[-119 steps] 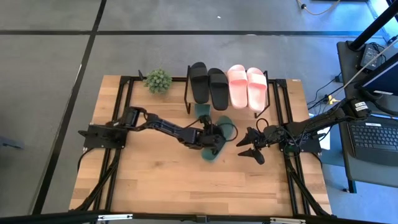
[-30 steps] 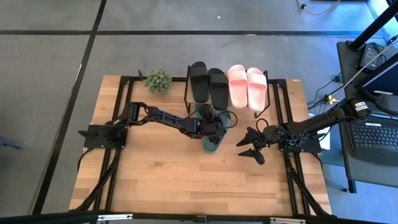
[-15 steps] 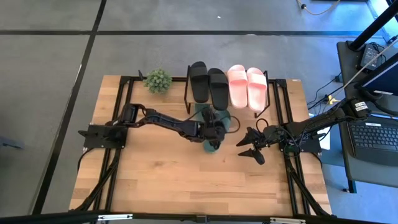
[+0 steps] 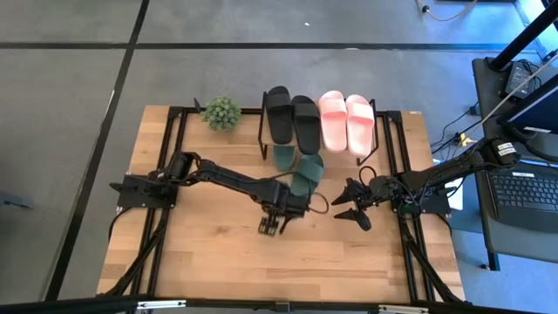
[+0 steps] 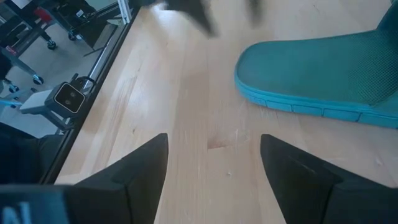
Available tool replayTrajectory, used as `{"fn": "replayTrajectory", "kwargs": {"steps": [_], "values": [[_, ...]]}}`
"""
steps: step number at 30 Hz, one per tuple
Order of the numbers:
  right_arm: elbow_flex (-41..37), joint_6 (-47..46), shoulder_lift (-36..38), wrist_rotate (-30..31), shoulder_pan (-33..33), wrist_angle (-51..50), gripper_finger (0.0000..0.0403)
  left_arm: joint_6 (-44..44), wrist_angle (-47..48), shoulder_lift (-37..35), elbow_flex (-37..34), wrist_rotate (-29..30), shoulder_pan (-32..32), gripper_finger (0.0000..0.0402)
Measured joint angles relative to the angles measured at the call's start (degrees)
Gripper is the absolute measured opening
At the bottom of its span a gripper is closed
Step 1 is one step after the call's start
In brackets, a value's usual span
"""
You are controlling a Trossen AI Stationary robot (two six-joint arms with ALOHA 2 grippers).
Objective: Pick and place slides into the shelf
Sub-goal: Put the green slide under the shelf
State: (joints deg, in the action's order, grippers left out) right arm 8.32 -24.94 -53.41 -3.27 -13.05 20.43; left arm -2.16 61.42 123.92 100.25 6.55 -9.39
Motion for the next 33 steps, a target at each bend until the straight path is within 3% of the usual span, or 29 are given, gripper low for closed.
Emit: {"fn": "replayTrajectory", "kwargs": {"steps": [2,4,9,28,33], "values": [[0.00,0.20,0.00,0.00,0.00,0.00,0.0255,-3.48,-2.01,0.00,-0.49,-7.95,-0.67,0.0284],[0.00,1.13,0.00,0.00,-0.01,0.00,0.0256,-5.67,-4.07,0.00,-1.23,-10.83,-1.20,0.0284],[0.00,1.30,0.00,0.00,0.00,-0.04,0.0255,-5.49,-9.49,0.04,-3.42,-7.56,-0.71,0.0284],[0.00,1.41,0.00,0.00,-0.01,-0.22,0.0255,-5.94,-24.51,0.09,-5.64,-7.01,3.62,0.0284],[0.00,1.41,0.00,0.00,-0.01,-0.22,0.0255,-5.89,-25.58,0.09,-5.64,-3.03,5.29,0.0284]]}}
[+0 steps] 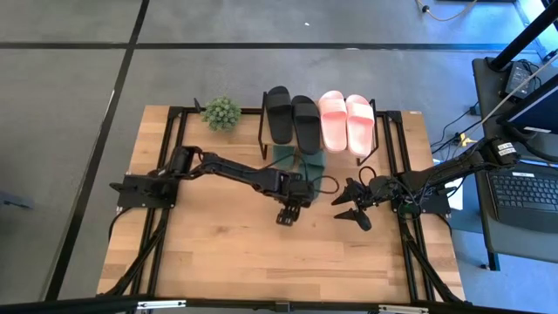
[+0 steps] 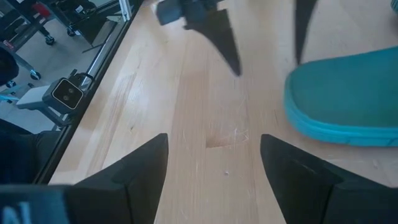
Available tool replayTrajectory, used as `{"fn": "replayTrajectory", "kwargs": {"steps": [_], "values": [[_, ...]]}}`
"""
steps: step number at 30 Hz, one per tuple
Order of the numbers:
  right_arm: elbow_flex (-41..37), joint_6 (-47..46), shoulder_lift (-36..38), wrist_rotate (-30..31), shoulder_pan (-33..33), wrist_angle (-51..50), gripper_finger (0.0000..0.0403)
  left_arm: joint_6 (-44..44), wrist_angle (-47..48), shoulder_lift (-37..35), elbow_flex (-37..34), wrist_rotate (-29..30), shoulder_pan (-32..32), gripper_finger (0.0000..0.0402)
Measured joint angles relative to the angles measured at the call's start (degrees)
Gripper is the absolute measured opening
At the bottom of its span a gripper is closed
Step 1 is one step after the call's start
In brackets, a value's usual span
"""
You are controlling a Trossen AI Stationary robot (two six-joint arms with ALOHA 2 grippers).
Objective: Pick and place slides into the shelf
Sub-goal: Put the green slide under the shelf
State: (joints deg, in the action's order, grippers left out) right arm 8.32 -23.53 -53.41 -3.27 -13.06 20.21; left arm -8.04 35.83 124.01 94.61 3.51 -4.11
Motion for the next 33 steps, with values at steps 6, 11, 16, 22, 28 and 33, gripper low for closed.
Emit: {"fn": "replayTrajectory", "kwargs": {"steps": [6,11,16,22,28,33], "values": [[0.01,-0.01,0.00,0.00,0.00,0.00,0.0255,-0.03,-2.23,0.00,0.00,1.92,1.86,0.0284],[0.00,-0.06,0.00,0.02,-0.51,0.58,0.0255,-0.47,3.42,-1.41,-0.11,-3.22,2.28,0.0284],[0.01,2.65,-0.17,0.13,-2.37,4.61,0.0255,-4.63,8.66,-5.24,-0.07,-16.15,2.06,0.0284],[0.02,5.89,-0.55,0.24,-4.32,8.48,0.0255,-5.11,-0.26,-16.04,-7.72,-21.74,2.39,0.0284],[0.18,9.83,-0.94,3.68,-4.98,8.20,0.0256,2.36,-23.05,-32.59,-28.05,-9.39,2.24,0.0284],[5.00,12.32,-5.01,4.02,-4.89,3.30,0.0255,7.75,-43.36,-43.90,-45.98,0.35,2.28,0.0284]]}}
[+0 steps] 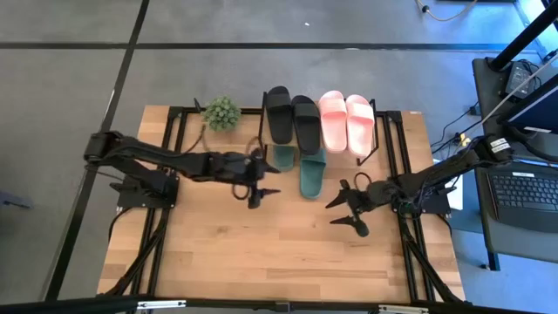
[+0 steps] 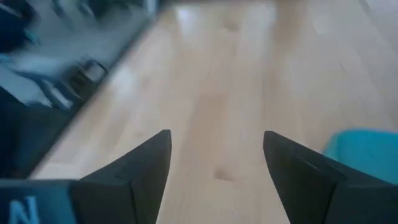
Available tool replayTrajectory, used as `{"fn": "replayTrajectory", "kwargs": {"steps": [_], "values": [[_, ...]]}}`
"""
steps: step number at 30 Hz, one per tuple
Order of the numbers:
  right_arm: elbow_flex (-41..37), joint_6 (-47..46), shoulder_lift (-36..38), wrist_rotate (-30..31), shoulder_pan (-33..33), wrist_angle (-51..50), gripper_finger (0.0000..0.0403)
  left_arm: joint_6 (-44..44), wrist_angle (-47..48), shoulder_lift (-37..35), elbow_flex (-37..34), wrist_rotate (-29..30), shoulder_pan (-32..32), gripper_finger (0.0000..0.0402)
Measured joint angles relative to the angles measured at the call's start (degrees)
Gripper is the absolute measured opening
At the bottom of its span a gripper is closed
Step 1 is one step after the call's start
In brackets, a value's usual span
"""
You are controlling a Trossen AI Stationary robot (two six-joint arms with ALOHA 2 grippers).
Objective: Pick and place slides into the shelf
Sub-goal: Put the green slide under the shelf
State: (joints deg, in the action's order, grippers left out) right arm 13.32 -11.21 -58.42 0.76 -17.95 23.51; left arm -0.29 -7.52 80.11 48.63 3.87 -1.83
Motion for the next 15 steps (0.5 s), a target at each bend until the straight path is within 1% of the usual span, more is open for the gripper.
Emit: {"fn": "replayTrajectory", "kwargs": {"steps": [2,4,6,8,10,15], "values": [[4.10,-0.44,-3.33,2.27,0.12,-6.38,0.0256,0.92,-8.02,-3.19,-5.82,1.76,0.00,0.0284],[8.42,-0.18,-7.20,4.14,0.15,-12.37,0.0255,1.54,-14.38,-5.51,-10.77,2.19,0.00,0.0284],[12.02,1.05,-11.06,4.17,0.17,-14.80,0.0255,1.67,-18.71,-6.91,-14.43,2.44,0.00,0.0284],[15.16,1.51,-14.55,4.13,0.15,-15.29,0.0256,2.42,-20.84,-8.18,-17.21,2.75,0.00,0.0284],[18.11,1.05,-17.65,3.93,0.52,-16.66,0.0255,4.04,-22.25,-9.02,-19.33,4.32,-0.01,0.0284],[25.39,-4.17,-25.10,-0.78,3.69,-25.30,0.0255,6.22,-24.50,-9.59,-23.02,13.64,-0.56,0.0284]]}}
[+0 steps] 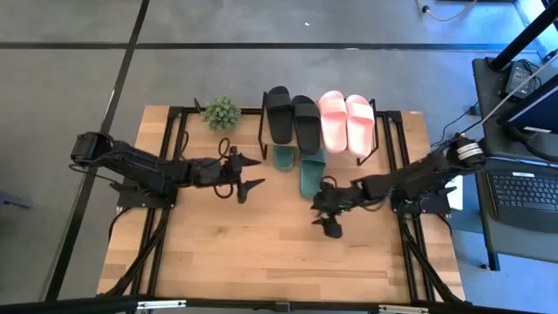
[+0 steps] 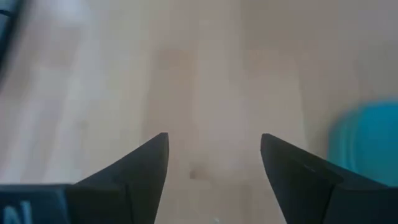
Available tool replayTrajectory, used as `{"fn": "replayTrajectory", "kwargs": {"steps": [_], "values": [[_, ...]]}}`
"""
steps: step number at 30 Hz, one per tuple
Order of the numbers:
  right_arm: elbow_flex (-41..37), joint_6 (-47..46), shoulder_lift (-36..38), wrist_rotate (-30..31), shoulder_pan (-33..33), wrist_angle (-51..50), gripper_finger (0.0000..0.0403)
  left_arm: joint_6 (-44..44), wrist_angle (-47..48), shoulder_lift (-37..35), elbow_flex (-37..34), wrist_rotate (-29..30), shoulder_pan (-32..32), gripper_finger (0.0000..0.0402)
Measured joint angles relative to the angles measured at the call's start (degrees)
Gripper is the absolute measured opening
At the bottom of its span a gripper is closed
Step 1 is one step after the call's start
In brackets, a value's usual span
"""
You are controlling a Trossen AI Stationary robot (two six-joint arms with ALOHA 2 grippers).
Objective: Pick and place slides into the shelf
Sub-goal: Put the green slide under the shelf
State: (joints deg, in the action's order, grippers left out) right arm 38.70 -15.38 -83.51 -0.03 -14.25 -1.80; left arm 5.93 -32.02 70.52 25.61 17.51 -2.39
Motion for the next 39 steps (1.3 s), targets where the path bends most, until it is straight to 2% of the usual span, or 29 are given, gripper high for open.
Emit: {"fn": "replayTrajectory", "kwargs": {"steps": [3,9,24,39], "values": [[2.70,-1.09,-4.04,-1.77,2.40,-3.99,0.0255,-0.03,-0.74,0.00,-1.34,3.36,-0.54,0.0284],[4.43,-0.92,-8.17,-5.65,6.34,-3.92,0.0255,0.01,-0.79,0.02,-3.60,3.45,-0.79,0.0284],[4.43,2.25,-8.34,-5.21,13.06,-6.54,0.0256,0.11,-1.03,0.02,-4.66,3.47,-0.79,0.0284],[4.41,8.15,-8.34,-1.84,19.71,-6.48,0.0255,-0.02,-1.01,0.02,-4.66,3.47,-0.79,0.0284]]}}
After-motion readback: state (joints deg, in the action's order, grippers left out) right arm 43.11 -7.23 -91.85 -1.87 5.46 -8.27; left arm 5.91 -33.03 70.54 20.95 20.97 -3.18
